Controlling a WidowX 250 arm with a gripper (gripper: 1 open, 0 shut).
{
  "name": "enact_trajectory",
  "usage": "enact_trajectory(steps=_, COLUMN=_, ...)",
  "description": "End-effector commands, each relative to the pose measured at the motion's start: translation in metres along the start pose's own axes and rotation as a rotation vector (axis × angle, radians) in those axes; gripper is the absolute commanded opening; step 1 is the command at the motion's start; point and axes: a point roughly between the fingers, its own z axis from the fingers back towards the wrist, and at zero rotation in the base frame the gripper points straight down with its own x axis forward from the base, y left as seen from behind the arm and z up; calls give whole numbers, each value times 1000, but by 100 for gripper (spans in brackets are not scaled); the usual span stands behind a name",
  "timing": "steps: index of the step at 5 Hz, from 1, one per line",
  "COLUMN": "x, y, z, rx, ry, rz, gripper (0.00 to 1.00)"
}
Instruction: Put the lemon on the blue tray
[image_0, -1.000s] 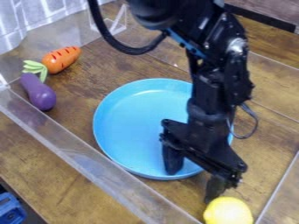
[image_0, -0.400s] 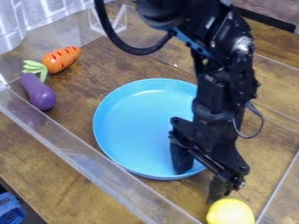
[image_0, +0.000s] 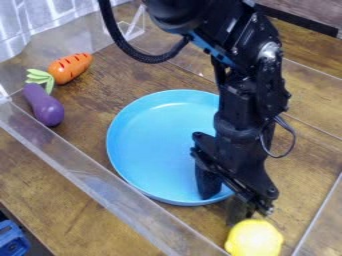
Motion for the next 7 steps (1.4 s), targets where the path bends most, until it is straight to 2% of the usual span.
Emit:
enact_trajectory(steps=1, x=-10, y=-19, z=-4, rx=-7, ry=15, rz=-81, gripper=100)
enact_trajectory(steps=2, x=1, y=-11, z=-4, rx=-12, ry=10, rz=-77, gripper=0)
enact_trajectory(steps=3, x=12, y=-3, z=-4, rx=-18, ry=5, rz=-65, gripper=100)
enact_trajectory(steps=4, x=13, y=-10, z=-1, rx=-21, ry=-1, rz=-13, gripper=0)
enact_trajectory(steps=5, x=15, y=-17, z=1, rx=-23, ry=-6, rz=36, gripper=100)
enact_trajectory(steps=6, x=17, y=-23, z=3, rx=-27, ry=-8, rz=36, gripper=0)
enact_trajectory(steps=7, x=15, y=-18, z=0, rx=-19, ry=-20, rz=40, gripper=100)
